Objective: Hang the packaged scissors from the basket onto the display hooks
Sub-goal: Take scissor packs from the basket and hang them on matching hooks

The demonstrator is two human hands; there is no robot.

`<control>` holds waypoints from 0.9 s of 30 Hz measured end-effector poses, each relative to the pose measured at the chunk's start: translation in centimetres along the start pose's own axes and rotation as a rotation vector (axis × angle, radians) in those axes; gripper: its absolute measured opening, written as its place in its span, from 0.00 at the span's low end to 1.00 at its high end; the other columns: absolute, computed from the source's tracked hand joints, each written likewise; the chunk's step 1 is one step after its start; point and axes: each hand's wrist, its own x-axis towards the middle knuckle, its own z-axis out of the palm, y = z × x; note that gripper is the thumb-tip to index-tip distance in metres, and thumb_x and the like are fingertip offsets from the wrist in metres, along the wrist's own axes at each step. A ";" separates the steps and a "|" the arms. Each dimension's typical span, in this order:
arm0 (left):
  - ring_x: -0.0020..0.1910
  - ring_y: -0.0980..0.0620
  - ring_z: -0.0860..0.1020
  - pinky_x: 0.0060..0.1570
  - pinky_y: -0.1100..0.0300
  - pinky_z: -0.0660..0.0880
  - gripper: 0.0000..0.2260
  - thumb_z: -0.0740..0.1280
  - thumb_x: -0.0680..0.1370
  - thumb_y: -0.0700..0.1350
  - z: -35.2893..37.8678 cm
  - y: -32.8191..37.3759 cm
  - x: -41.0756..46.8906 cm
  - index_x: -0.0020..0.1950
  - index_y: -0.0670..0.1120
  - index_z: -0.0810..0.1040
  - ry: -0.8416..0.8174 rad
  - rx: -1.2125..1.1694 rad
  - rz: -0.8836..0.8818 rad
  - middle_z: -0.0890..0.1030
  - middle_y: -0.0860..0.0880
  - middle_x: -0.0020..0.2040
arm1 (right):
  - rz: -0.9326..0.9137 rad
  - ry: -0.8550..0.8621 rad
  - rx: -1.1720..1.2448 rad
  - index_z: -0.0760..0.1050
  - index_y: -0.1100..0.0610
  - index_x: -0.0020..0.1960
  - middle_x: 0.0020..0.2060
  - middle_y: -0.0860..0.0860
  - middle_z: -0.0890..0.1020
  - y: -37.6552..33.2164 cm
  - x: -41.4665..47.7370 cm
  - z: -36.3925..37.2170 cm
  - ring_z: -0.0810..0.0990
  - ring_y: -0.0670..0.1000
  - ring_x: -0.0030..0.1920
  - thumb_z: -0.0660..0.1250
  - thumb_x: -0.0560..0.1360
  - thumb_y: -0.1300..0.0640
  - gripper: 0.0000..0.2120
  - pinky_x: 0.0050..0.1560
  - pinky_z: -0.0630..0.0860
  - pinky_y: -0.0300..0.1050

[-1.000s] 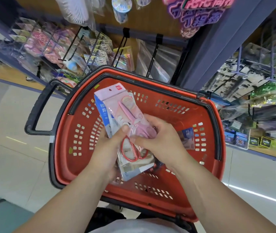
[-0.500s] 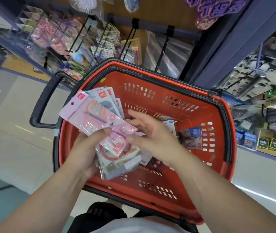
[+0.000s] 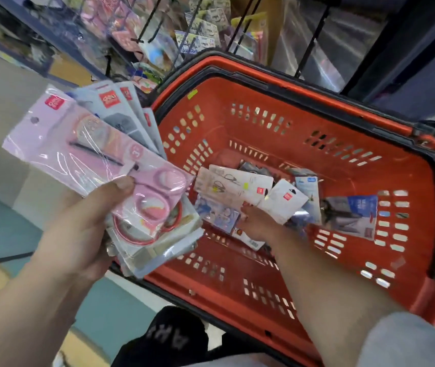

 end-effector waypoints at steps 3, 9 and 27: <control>0.33 0.32 0.72 0.29 0.51 0.73 0.10 0.81 0.65 0.52 -0.2 0.3 -0.2 0.41 0.49 0.87 -0.027 0.074 0.020 0.76 0.33 0.42 | -0.053 0.072 -0.149 0.74 0.56 0.72 0.67 0.59 0.80 0.4 2.6 2.4 0.79 0.62 0.66 0.71 0.78 0.50 0.24 0.63 0.78 0.52; 0.21 0.46 0.71 0.20 0.66 0.65 0.06 0.74 0.70 0.44 -0.4 -0.1 -0.5 0.46 0.46 0.84 0.031 0.094 0.026 0.78 0.43 0.32 | 0.065 0.186 -0.130 0.77 0.59 0.67 0.61 0.58 0.83 0.2 3.8 4.6 0.82 0.61 0.60 0.72 0.78 0.51 0.21 0.53 0.78 0.49; 0.17 0.56 0.72 0.17 0.68 0.66 0.05 0.68 0.75 0.42 2.4 -1.5 -1.0 0.39 0.44 0.80 0.085 0.014 -0.060 0.78 0.51 0.24 | -0.095 0.503 0.392 0.70 0.49 0.39 0.34 0.50 0.79 1.6 -1.7 -1.9 0.78 0.55 0.36 0.72 0.71 0.65 0.15 0.39 0.73 0.45</control>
